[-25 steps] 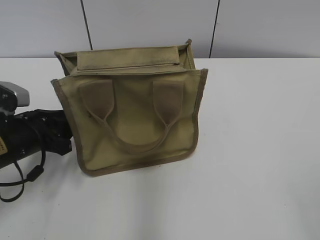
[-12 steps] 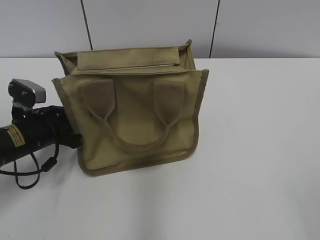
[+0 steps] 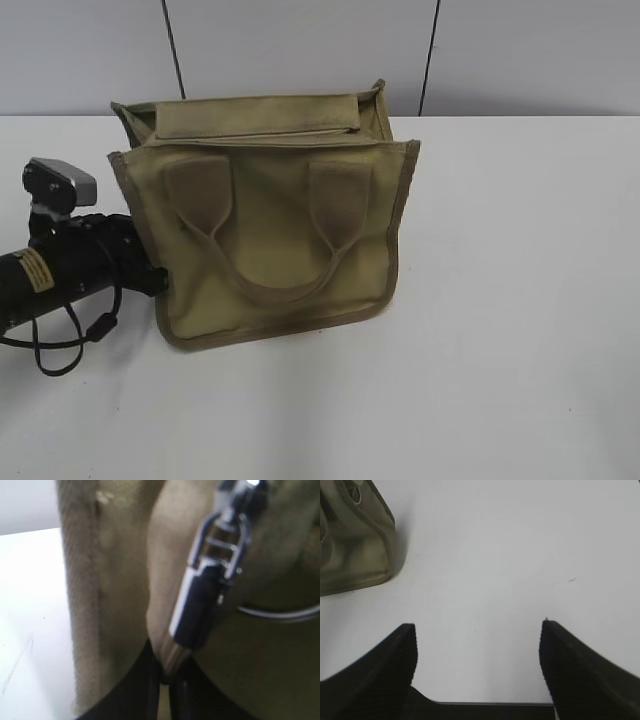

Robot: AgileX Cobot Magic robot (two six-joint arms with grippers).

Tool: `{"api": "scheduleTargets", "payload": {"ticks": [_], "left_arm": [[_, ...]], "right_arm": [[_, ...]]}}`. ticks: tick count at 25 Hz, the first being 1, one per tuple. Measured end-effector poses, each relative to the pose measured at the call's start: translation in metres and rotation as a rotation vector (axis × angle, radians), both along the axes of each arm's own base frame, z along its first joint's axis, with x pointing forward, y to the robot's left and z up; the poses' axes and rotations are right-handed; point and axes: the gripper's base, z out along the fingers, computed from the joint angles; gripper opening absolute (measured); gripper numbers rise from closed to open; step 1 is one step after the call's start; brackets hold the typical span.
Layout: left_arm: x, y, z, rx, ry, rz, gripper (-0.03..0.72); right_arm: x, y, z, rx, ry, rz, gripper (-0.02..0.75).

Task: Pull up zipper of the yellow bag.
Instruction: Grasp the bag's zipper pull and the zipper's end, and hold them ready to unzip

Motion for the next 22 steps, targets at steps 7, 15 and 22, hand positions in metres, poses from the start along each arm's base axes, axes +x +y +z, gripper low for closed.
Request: {"api": "scheduleTargets", "payload": {"ticks": [7, 15, 22], "left_arm": [[-0.009, 0.005, 0.031, 0.067, -0.019, 0.032, 0.006], [-0.022, 0.019, 0.089, 0.256, -0.044, 0.113, 0.006], [-0.014, 0.027, 0.111, 0.413, -0.020, 0.150, 0.006]], "right_arm": [[0.000, 0.000, 0.000, 0.000, 0.000, 0.000, 0.582], [0.000, 0.000, 0.000, 0.000, 0.000, 0.000, 0.582], [0.000, 0.000, 0.000, 0.000, 0.000, 0.000, 0.582]]}}
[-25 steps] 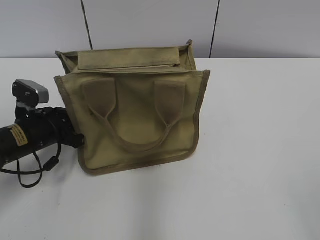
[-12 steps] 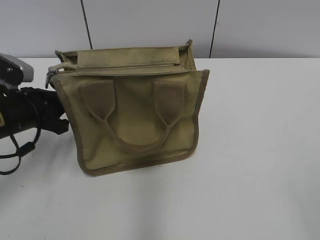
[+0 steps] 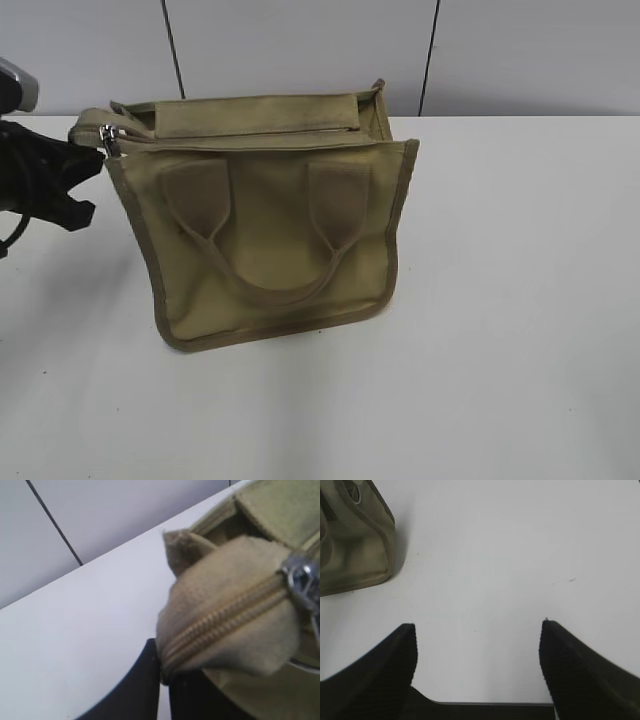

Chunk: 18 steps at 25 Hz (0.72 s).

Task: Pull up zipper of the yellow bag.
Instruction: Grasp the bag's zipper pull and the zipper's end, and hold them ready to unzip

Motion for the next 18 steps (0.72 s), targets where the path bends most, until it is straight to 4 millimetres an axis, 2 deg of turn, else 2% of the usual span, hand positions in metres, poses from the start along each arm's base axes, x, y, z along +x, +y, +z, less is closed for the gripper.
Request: {"api": "scheduleTargets", "payload": {"ticks": [5, 10, 12, 14, 18], "left_arm": [[0.004, 0.005, 0.024, 0.044, -0.034, 0.041, 0.006], [0.002, 0.006, 0.030, 0.055, -0.045, 0.047, 0.006], [0.000, 0.006, 0.036, 0.051, -0.068, 0.048, 0.006], [-0.003, 0.007, 0.041, 0.047, -0.087, 0.048, 0.006], [-0.005, 0.008, 0.045, 0.054, -0.091, 0.055, 0.006]], "right_arm": [[0.000, 0.000, 0.000, 0.000, 0.000, 0.000, 0.582], [0.000, 0.000, 0.000, 0.008, -0.001, 0.003, 0.582], [0.003, 0.001, 0.008, 0.021, 0.013, 0.013, 0.582], [0.012, 0.001, 0.020, 0.031, 0.038, 0.014, 0.582], [0.044, 0.000, 0.040, 0.069, 0.046, 0.006, 0.582]]}}
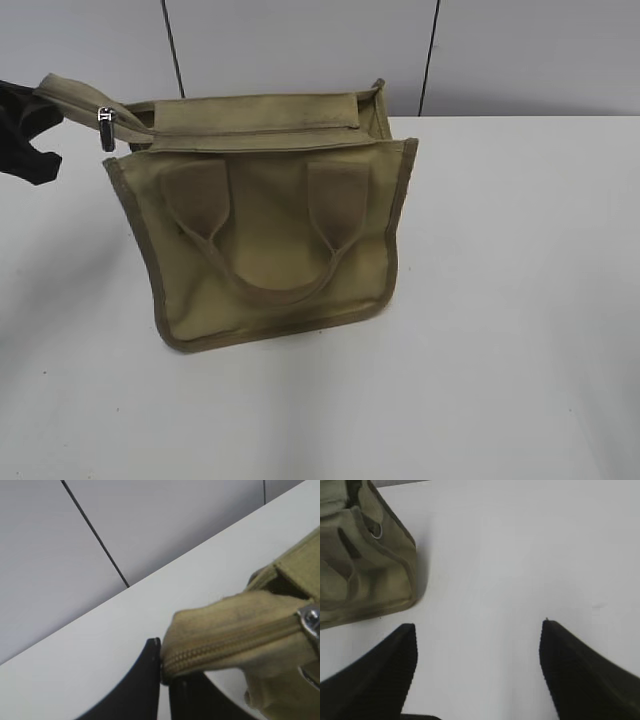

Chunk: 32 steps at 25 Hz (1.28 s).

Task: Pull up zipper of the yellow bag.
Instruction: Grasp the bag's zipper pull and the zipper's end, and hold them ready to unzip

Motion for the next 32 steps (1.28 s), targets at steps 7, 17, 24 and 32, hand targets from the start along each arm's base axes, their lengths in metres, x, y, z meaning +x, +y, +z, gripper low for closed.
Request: {"api": "scheduleTargets", "payload": {"ticks": [7, 17, 24, 32], "left_arm": [[0.004, 0.001, 0.021, 0.003, -0.044, 0.025, 0.006], [0.006, 0.001, 0.024, 0.000, -0.048, 0.029, 0.006], [0.006, 0.001, 0.024, 0.005, -0.049, 0.026, 0.006], [0.006, 0.001, 0.024, 0.015, -0.051, 0.020, 0.006]], "right_arm": [[0.057, 0.009, 0.026, 0.031, 0.029, 0.143, 0.582], [0.153, 0.052, 0.040, 0.052, 0.200, 0.319, 0.582], [0.210, 0.151, 0.025, 0.010, 0.261, 0.363, 0.579], [0.242, 0.276, 0.012, 0.083, 0.301, 0.437, 0.520]]}}
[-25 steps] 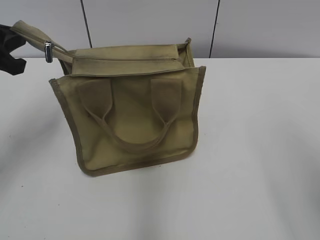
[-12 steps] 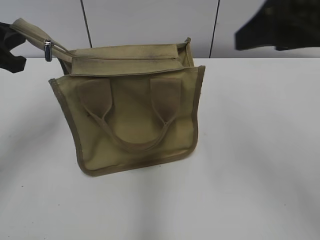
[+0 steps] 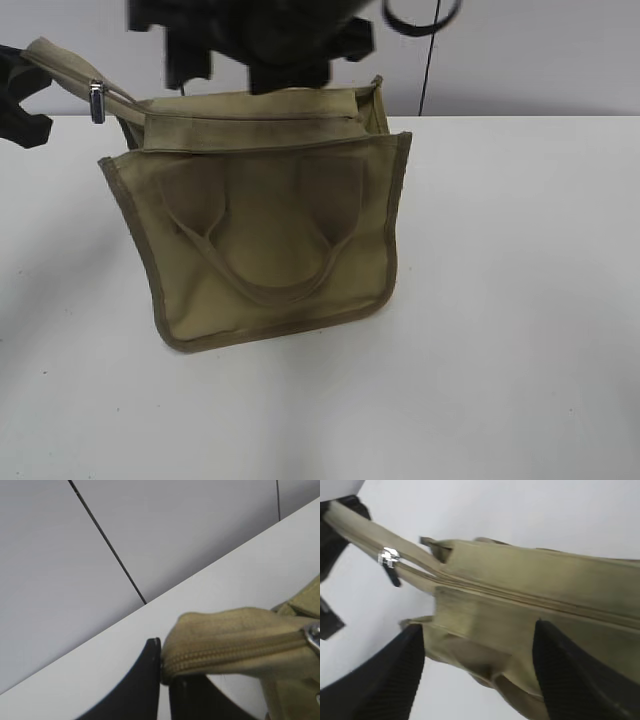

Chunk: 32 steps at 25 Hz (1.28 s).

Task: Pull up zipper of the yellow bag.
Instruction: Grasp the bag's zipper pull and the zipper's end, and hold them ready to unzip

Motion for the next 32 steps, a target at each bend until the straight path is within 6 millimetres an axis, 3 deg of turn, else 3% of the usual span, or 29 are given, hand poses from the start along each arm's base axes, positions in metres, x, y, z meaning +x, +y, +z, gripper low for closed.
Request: {"api": "scheduleTargets", "payload": {"ticks": [4, 9, 13, 24, 32], "left_arm": [[0.000, 0.000, 0.000, 0.001, 0.000, 0.000, 0.006], [0.000, 0.000, 0.000, 0.000, -0.001, -0.001, 0.006], [0.000, 0.000, 0.000, 0.000, -0.001, -0.001, 0.006], [0.000, 0.000, 0.000, 0.000, -0.001, -0.001, 0.006], [0.000, 0.000, 0.000, -0.014, 0.000, 0.001, 0.006]], "right_arm": [[0.004, 0.044, -0.003, 0.024, -0.003, 0.053, 0.423], [0.008, 0.068, -0.014, 0.062, 0.051, 0.065, 0.330], [0.011, 0.076, -0.024, 0.105, 0.083, 0.057, 0.292], [0.026, 0.083, -0.046, 0.155, 0.091, 0.011, 0.279], [0.036, 0.081, -0.046, 0.216, 0.075, -0.035, 0.242]]}}
